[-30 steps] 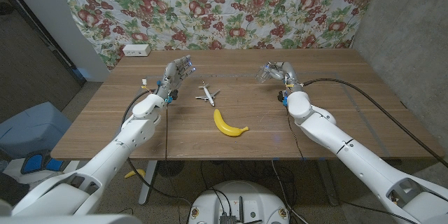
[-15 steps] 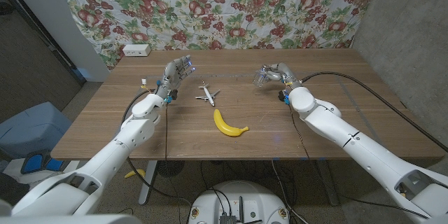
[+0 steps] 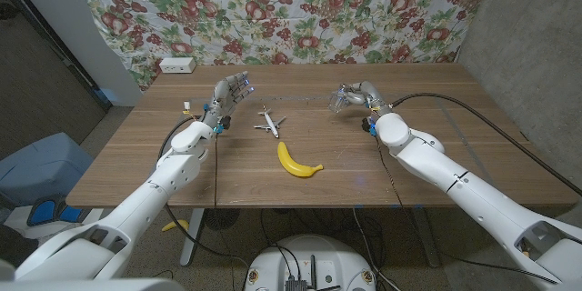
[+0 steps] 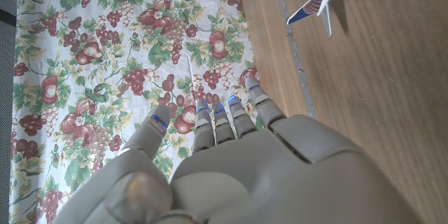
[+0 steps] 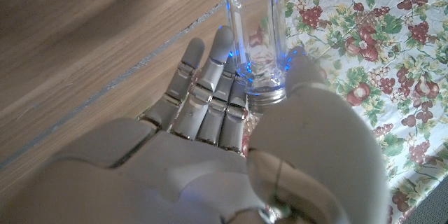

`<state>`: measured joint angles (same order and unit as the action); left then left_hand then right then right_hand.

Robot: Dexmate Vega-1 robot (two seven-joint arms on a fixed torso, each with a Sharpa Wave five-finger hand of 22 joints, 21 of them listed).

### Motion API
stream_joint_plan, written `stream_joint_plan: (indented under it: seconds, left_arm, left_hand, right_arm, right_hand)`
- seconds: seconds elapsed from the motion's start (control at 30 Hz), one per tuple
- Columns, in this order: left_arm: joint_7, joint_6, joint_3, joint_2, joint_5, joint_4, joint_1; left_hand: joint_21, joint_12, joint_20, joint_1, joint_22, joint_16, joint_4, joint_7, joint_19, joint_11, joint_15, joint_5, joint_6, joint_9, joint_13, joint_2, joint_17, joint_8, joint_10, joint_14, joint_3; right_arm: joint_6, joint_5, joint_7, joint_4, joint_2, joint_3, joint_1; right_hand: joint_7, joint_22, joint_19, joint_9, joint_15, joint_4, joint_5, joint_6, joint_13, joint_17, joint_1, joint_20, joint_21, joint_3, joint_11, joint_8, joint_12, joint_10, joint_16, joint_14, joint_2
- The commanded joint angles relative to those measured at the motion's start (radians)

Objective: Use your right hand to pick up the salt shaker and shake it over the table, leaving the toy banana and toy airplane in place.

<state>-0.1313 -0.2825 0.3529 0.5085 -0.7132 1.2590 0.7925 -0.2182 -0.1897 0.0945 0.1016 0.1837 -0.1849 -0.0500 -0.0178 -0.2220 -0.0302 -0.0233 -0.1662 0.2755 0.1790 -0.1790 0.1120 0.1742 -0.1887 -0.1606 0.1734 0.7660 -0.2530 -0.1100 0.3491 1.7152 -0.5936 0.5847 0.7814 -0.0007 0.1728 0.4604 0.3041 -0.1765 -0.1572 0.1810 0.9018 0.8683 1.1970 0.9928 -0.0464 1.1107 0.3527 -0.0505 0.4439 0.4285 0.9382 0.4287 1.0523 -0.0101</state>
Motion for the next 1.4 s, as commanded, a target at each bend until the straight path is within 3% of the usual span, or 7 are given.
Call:
stream_joint_plan:
  seconds: [0.03, 0.33, 0.6, 0.9, 1.4]
  left_arm:
    - [0.012, 0.004, 0.000, 0.004, 0.004, 0.016, 0.008]
    - [0.023, 0.005, -0.002, 0.007, 0.006, 0.032, 0.018]
    - [0.031, 0.005, -0.002, 0.010, 0.007, 0.047, 0.028]
    - [0.039, 0.002, -0.004, 0.013, 0.007, 0.066, 0.043]
    - [0.044, -0.004, -0.009, 0.020, 0.006, 0.089, 0.061]
  left_hand:
    - [0.002, -0.010, 0.000, -0.010, 0.005, 0.000, 0.006, 0.003, -0.007, -0.001, 0.004, -0.005, 0.010, 0.003, -0.002, 0.053, 0.003, -0.008, -0.011, 0.005, 0.005]
    - [0.002, -0.009, 0.000, -0.010, 0.005, 0.000, 0.006, 0.006, -0.007, -0.003, 0.005, -0.005, 0.019, 0.003, -0.002, 0.053, 0.003, -0.009, -0.011, 0.005, 0.005]
    - [0.002, -0.008, 0.000, -0.010, 0.005, 0.000, 0.006, 0.006, -0.007, -0.001, 0.005, -0.004, 0.020, 0.003, -0.002, 0.053, 0.003, -0.008, -0.011, 0.005, 0.005]
    - [0.002, -0.008, 0.000, -0.010, 0.005, 0.000, 0.005, 0.007, -0.007, 0.000, 0.005, -0.004, 0.021, 0.004, -0.002, 0.053, 0.002, -0.007, -0.011, 0.005, 0.005]
    - [0.002, -0.007, 0.000, -0.011, 0.005, 0.000, 0.006, 0.007, -0.007, -0.001, 0.004, -0.004, 0.022, 0.004, -0.002, 0.053, 0.002, -0.005, -0.011, 0.005, 0.006]
  right_arm:
    - [0.121, 0.052, 0.183, -0.051, 0.078, -0.033, 0.068]
    - [0.335, 0.115, 0.453, -0.181, 0.226, -0.071, 0.110]
    - [0.450, 0.146, 0.584, -0.252, 0.307, -0.097, 0.123]
    - [0.470, 0.158, 0.598, -0.243, 0.318, -0.111, 0.142]
    - [0.535, 0.219, 0.554, -0.248, 0.271, -0.103, 0.152]
  right_hand:
    - [-0.052, 0.001, -0.004, 0.021, -0.042, 0.003, 0.005, 0.057, 0.001, 0.001, 0.127, -0.107, 0.000, 0.099, -0.111, 0.001, -0.001, 0.120, 0.001, 0.005, 0.120]
    - [-0.052, 0.001, -0.002, 0.020, -0.042, 0.003, 0.004, 0.056, 0.001, 0.001, 0.127, -0.106, 0.000, 0.099, -0.111, -0.001, -0.003, 0.119, 0.002, 0.008, 0.120]
    - [-0.050, 0.001, 0.003, 0.019, -0.043, 0.002, 0.003, 0.058, 0.000, 0.000, 0.129, -0.104, 0.002, 0.100, -0.108, -0.002, -0.004, 0.121, 0.001, 0.008, 0.121]
    - [-0.047, 0.001, 0.003, 0.019, -0.042, 0.002, 0.002, 0.055, -0.003, -0.001, 0.129, -0.101, 0.002, 0.102, -0.108, -0.005, -0.007, 0.122, -0.001, 0.008, 0.122]
    - [-0.050, 0.001, 0.000, 0.019, -0.041, 0.003, 0.001, 0.056, -0.002, -0.001, 0.126, -0.104, 0.000, 0.101, -0.113, -0.007, -0.009, 0.120, -0.003, 0.008, 0.121]
